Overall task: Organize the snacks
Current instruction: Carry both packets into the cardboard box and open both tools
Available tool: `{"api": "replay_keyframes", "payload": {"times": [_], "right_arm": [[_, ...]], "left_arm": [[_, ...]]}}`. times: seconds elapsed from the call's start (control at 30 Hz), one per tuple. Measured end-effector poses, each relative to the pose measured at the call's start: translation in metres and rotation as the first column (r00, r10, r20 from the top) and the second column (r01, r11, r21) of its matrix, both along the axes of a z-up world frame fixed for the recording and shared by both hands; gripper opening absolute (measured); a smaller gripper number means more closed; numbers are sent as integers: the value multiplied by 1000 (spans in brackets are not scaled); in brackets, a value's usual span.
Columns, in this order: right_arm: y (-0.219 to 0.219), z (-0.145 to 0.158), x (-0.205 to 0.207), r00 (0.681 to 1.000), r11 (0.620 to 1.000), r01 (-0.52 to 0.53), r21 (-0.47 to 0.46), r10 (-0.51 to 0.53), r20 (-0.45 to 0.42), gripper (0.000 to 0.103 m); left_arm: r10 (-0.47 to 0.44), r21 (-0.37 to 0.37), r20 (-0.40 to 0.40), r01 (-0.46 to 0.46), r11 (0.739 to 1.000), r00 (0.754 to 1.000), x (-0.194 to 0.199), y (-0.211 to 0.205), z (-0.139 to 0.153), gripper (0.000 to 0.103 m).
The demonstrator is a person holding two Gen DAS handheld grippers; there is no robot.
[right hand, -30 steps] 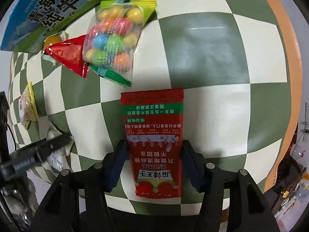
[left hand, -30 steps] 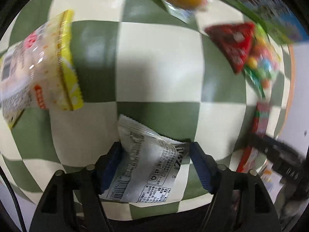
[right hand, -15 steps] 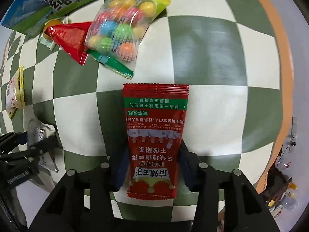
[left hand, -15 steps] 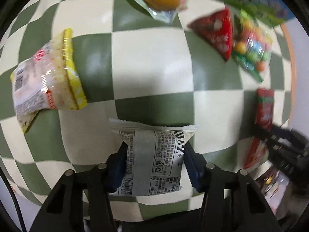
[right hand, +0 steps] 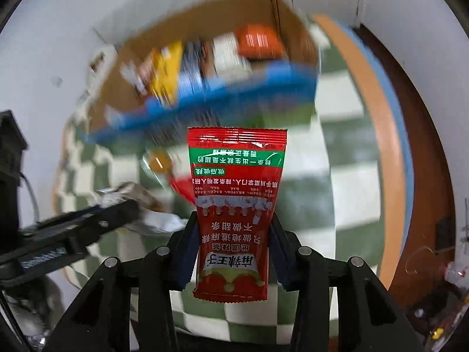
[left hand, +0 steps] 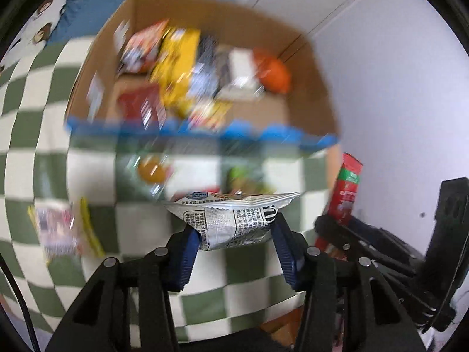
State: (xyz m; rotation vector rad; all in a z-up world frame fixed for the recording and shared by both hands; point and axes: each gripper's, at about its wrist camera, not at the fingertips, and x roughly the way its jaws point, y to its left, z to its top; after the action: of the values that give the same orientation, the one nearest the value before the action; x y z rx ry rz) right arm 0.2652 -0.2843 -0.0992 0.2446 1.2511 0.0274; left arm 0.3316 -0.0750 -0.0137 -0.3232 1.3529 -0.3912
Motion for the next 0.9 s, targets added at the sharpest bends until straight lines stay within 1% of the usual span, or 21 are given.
{"api": "replay_keyframes", "payload": {"times": [0.03, 0.07, 0.13, 0.17, 0.2, 0.23, 0.27, 0.33, 0.43, 0.6, 0.73, 0.83, 0.9], "right_arm": [[-1, 18, 13, 1000, 1000, 0, 5, 0, 30, 46], [-1, 27, 22, 999, 1000, -4, 6, 4, 54, 46], [-8, 55, 34, 995, 1000, -12, 7, 11, 97, 46], [-17, 69, 48, 994, 1000, -11, 12, 10, 105, 46], [-20, 76, 57, 994, 1000, -10, 14, 9, 112, 46], [-17, 76, 69, 993, 1000, -7, 11, 6, 119, 46], [-18, 77, 76, 992, 1000, -1, 5, 1, 125, 46], [-23, 83, 96, 992, 1000, 11, -6, -11, 123, 46], [-30, 77, 125, 994, 1000, 28, -15, -26, 102, 46], [-38, 53, 166, 998, 999, 42, -30, -40, 49, 46], [-38, 28, 182, 999, 998, 33, -59, -33, 3, 46], [-38, 9, 191, 999, 997, 24, -75, -26, -28, 46], [-38, -2, 195, 998, 997, 8, -79, -12, -55, 46]], "left_arm": [[-1, -14, 24, 1, 1000, 1000, 10, -4, 13, 46], [-4, -17, 40, 4, 1000, 999, 14, -7, 12, 46], [-4, -20, 73, 5, 1000, 997, 38, -21, 21, 46], [-2, -22, 84, 4, 1000, 996, 51, -22, 27, 46], [2, -22, 91, 0, 1000, 996, 64, -25, 30, 46], [1, -22, 90, 0, 1000, 996, 75, -28, 30, 46], [6, -24, 77, -4, 1000, 997, 92, -33, 27, 46], [8, -25, 52, -7, 1000, 999, 115, -37, 22, 46], [4, -17, -15, -4, 1000, 1000, 150, -45, 5, 46], [-3, -3, -141, 2, 1000, 990, 176, -53, -38, 46], [-4, 1, -233, 4, 1000, 973, 186, -58, -72, 46], [-6, -9, -302, 4, 1000, 953, 187, -62, -94, 46], [-13, -6, -325, 12, 1000, 946, 188, -65, -102, 46]]}}
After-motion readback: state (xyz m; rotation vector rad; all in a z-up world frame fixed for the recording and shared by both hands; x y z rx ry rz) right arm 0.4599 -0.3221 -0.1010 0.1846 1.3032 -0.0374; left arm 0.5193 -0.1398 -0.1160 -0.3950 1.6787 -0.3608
